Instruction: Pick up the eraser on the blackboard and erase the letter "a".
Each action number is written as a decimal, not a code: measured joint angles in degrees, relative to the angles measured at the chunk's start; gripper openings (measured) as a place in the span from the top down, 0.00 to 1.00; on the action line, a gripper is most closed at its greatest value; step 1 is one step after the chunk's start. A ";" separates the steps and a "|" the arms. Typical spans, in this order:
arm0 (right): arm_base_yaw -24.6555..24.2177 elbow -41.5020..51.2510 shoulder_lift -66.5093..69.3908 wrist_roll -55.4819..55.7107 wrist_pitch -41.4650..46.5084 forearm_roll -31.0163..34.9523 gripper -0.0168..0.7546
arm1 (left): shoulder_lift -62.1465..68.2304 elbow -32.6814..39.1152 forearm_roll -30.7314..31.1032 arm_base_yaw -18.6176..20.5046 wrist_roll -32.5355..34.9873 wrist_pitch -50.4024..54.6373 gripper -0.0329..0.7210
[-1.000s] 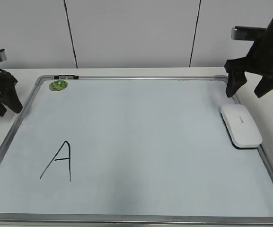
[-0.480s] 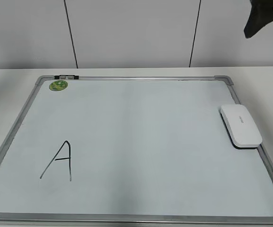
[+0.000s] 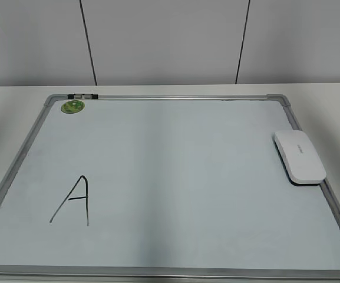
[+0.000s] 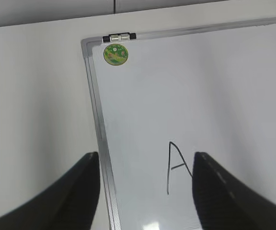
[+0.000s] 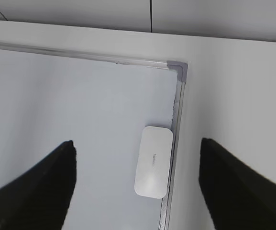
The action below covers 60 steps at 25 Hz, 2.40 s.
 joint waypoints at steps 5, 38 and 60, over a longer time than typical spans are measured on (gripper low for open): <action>0.00 6.44 -9.15 -0.04 0.17 0.00 0.21 | -11.15 9.31 0.01 0.00 -1.55 0.21 0.36; 0.65 72.12 -61.69 8.33 -8.28 -7.14 0.22 | -54.25 60.42 5.22 -0.69 -3.52 -8.06 0.36; 0.65 75.00 -61.69 12.44 -7.29 -12.03 0.22 | -54.25 62.36 9.09 -0.69 -3.52 -9.26 0.37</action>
